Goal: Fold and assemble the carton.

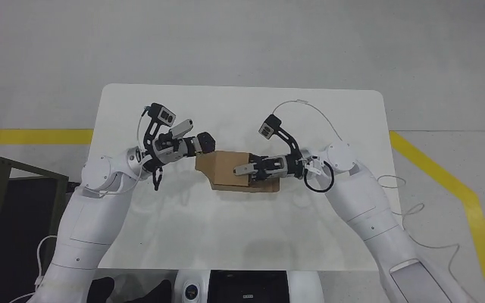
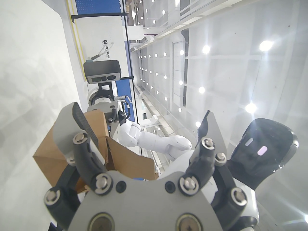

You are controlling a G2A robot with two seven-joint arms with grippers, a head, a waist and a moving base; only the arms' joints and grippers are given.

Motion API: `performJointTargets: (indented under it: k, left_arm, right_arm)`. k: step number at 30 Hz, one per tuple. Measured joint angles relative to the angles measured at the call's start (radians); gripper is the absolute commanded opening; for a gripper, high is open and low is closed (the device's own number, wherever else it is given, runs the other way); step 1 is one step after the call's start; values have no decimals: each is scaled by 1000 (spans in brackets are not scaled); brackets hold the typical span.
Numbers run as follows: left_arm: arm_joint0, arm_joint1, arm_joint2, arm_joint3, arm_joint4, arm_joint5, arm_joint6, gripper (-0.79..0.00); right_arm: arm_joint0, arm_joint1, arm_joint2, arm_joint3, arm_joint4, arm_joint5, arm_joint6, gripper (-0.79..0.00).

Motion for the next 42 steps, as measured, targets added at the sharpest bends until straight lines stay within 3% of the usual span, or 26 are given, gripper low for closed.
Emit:
performJointTargets:
  k: [13,42]
  left_arm:
    - [59,3,-17,-46,-17,32,6,0]
    - [32,-7,16,-56,-16,33,0,0]
  right_arm:
    - [-4,3,10,-3,-11,1,-38,-785]
    - [-3,-3,-3,-15,5,-11,-41,-785]
